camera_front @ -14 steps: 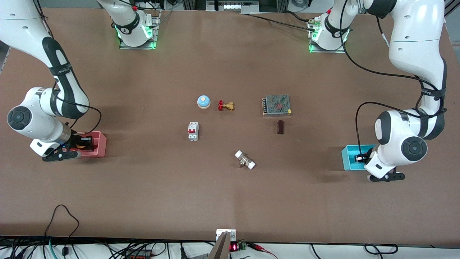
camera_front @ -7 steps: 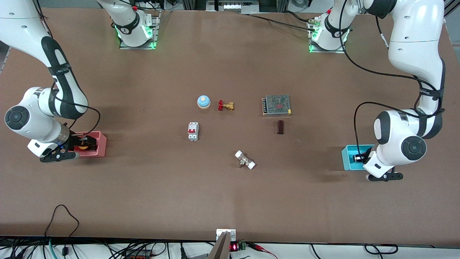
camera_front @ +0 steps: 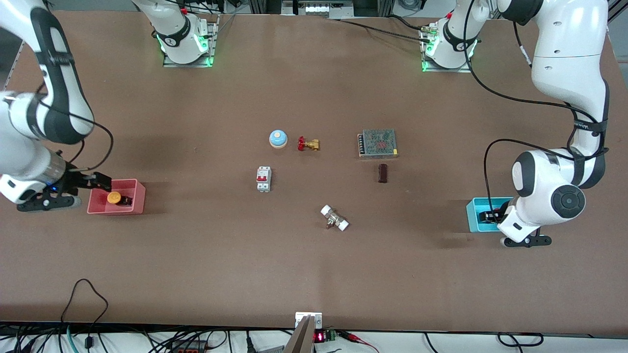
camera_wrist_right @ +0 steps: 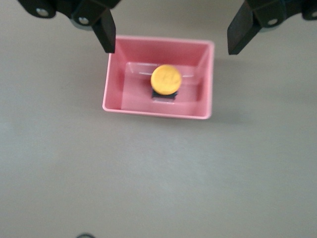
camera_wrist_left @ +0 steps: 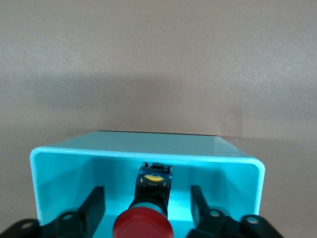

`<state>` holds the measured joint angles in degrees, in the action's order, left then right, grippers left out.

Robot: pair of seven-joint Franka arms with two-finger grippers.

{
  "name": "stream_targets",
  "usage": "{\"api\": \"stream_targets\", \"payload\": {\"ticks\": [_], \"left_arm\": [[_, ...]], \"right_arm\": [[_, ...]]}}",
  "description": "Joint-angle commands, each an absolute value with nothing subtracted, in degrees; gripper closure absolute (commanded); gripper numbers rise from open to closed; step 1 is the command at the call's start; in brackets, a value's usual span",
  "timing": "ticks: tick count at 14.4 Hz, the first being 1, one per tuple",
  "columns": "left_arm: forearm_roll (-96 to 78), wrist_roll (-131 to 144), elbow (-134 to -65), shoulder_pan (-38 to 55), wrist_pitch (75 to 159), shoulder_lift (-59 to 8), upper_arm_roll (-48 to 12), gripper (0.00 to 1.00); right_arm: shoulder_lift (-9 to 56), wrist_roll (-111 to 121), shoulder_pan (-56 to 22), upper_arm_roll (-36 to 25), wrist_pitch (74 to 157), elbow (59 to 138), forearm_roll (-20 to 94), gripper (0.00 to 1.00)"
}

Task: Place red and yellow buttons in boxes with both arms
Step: 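Lower the yellow button into the pink box while the left gripper lowers red, then open both grippers and lift them away from the boxes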

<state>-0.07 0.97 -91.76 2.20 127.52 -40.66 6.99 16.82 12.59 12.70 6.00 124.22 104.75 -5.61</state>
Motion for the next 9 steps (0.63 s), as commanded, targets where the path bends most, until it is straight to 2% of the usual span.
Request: {"api": "stream_targets", "payload": {"ticks": [1, 4, 6, 8, 9], "left_arm": [[-0.62, -0.96, -92.64, 1.58, 125.43, -37.19, 6.42, 0.00], [-0.09, -2.38, -91.32, 1.84, 121.39, -33.59, 6.50, 0.00], [0.18, -2.11, -88.79, 3.24, 114.74, -31.13, 6.24, 0.00], [-0.52, -2.81, -85.27, 3.43, 107.52, -29.10, 6.15, 0.00], [-0.61, -2.38, -83.69, 3.95, 106.53, -28.13, 5.02, 0.00]], "right_arm": [[9.77, 7.94, 8.63, 6.42, 115.62, 103.38, -4.57, 0.00], [6.60, -0.51, 6.07, 7.55, 104.45, 97.40, -5.18, 0.00], [4.06, -1.05, 5.98, 8.69, 98.55, 95.63, -4.14, 0.00], [2.64, -2.88, 5.37, 9.23, 94.94, 95.19, -0.89, 0.00], [2.64, -5.16, 4.58, 9.23, 94.75, 94.92, -1.05, 0.00]]}}
